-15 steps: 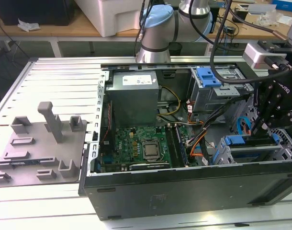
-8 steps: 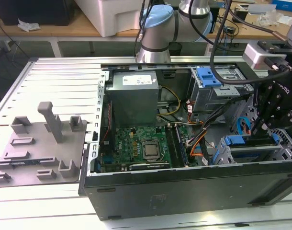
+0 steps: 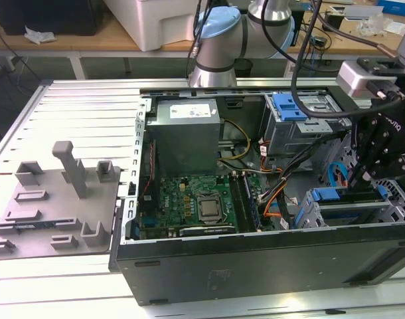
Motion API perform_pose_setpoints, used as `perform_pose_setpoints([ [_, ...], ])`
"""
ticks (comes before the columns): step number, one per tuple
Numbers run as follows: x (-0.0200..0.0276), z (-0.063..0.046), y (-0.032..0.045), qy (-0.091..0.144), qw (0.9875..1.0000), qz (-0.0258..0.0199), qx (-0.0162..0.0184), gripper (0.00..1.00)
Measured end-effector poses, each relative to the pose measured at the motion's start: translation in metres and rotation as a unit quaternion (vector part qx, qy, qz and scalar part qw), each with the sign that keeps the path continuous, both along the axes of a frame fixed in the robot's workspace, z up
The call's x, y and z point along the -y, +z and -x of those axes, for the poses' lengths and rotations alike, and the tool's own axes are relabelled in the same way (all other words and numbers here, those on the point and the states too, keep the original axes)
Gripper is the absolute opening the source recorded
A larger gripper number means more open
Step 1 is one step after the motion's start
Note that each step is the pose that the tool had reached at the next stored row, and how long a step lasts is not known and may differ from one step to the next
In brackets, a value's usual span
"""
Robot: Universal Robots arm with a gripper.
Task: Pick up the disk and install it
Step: 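Insert the second disk wire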
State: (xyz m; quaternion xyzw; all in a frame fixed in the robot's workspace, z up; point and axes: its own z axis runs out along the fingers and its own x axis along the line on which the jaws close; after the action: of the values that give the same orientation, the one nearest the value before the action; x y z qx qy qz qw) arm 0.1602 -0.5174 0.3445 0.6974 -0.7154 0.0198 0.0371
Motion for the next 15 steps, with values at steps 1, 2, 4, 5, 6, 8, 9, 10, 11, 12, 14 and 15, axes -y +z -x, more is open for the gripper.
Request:
perform_pose_setpoints([
  [1,0.0,0.0,-0.0003,0.001,1.0,0.0,0.0,0.16],
  [2,0.0,0.0,-0.0007,0.002,1.0,0.0,0.0,0.16],
  [4,0.0,0.0,-0.0018,0.005,1.0,0.0001,0.0,0.16],
  [5,0.0,0.0,-0.0023,0.007,1.0,0.0,0.0,0.16],
  [6,0.0,0.0,-0.0031,0.009,1.0,-0.0001,0.0,0.16],
  [8,0.0,0.0,-0.0042,0.011,0.9999,0.0001,0.0,0.16],
  [9,0.0,0.0,-0.0049,0.012,0.9999,0.0001,0.0,0.16],
  [10,0.0,0.0,-0.0056,0.013,0.9999,0.0,0.0,0.16],
  [11,0.0,0.0,-0.0059,0.014,0.9999,0.0001,0.0,0.16],
  [12,0.0,0.0,-0.0064,0.015,0.9999,0.0001,0.0,0.16],
  [14,0.0,0.0,-0.0068,0.015,0.9999,-0.0001,0.0,0.16],
  [15,0.0,0.0,-0.0068,0.015,0.9999,-0.0001,0.0,0.16],
])
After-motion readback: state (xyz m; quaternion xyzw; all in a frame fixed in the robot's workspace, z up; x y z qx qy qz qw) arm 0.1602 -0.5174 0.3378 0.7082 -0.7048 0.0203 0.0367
